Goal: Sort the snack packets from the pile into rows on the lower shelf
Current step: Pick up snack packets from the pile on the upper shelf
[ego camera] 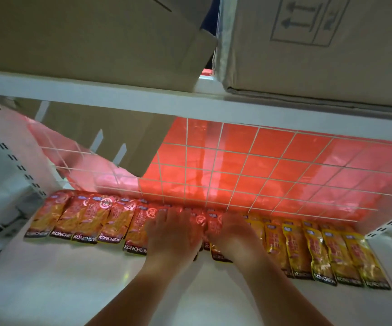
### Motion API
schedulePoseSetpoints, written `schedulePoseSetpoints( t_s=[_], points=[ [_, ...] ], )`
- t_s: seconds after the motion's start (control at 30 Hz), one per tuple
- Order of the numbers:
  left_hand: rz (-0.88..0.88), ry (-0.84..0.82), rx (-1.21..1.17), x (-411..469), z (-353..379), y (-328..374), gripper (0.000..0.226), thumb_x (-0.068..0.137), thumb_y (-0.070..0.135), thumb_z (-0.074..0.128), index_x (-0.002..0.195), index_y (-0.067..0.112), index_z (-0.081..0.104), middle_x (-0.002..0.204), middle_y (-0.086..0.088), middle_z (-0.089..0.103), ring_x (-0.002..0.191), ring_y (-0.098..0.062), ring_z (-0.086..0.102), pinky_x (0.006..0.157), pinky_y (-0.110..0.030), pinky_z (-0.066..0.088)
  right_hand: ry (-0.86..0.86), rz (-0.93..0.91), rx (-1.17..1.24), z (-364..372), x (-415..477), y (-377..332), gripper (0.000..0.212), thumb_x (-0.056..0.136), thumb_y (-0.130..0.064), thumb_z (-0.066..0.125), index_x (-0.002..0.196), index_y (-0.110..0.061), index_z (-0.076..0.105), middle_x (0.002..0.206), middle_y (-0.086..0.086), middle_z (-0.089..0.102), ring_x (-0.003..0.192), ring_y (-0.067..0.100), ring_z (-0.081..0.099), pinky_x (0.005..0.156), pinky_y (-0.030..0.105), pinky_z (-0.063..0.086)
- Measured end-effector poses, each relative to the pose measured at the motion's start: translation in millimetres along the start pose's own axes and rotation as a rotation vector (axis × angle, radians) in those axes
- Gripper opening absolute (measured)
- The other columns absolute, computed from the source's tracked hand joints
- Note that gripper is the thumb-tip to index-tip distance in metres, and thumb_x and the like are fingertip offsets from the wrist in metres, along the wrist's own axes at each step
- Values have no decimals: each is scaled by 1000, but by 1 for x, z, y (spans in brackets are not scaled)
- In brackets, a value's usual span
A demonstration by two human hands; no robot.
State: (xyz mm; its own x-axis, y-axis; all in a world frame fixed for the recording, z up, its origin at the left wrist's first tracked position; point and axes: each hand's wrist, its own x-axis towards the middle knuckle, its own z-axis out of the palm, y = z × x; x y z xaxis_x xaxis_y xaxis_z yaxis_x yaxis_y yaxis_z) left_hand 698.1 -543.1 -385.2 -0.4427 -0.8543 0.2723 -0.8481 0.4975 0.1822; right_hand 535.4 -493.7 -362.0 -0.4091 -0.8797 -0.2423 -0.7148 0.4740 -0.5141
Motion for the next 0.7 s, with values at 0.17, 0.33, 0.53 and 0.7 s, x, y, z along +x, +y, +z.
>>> schedulePoseSetpoints(
  t_s=[0.17,0.33,0.53,0.7],
  points=[
    [353,73,-94,-24,14,-28,49,78,54,66,121,30,68,118,4,63,105,-30,60,88,-55,48,37,11,-64,11,-2,-6,54,87,-62,55,127,-26,60,128,0,61,109,23,67,89,39,56],
    [351,56,-110,-26,19,-31,50,75,55,65,117,29,69,112,4,61,102,-28,57,87,-50,44,75,100,-116,19,-2,-9,62,84,-62,60,136,-28,54,135,1,58,115,26,64,93,38,55],
    [344,87,-178,-27,21,-32,48,72,54,69,114,32,69,113,6,61,104,-27,57,91,-51,41,169,73,-136,26,-6,-10,66,84,-70,64,134,-29,53,139,1,47,112,26,62,85,35,53],
    [334,111,-219,-27,21,-31,46,72,51,68,114,33,66,115,9,59,105,-25,55,92,-49,37,178,84,-153,29,-5,-7,67,85,-73,62,132,-26,55,144,1,43,116,28,61,85,35,52]
  ],
)
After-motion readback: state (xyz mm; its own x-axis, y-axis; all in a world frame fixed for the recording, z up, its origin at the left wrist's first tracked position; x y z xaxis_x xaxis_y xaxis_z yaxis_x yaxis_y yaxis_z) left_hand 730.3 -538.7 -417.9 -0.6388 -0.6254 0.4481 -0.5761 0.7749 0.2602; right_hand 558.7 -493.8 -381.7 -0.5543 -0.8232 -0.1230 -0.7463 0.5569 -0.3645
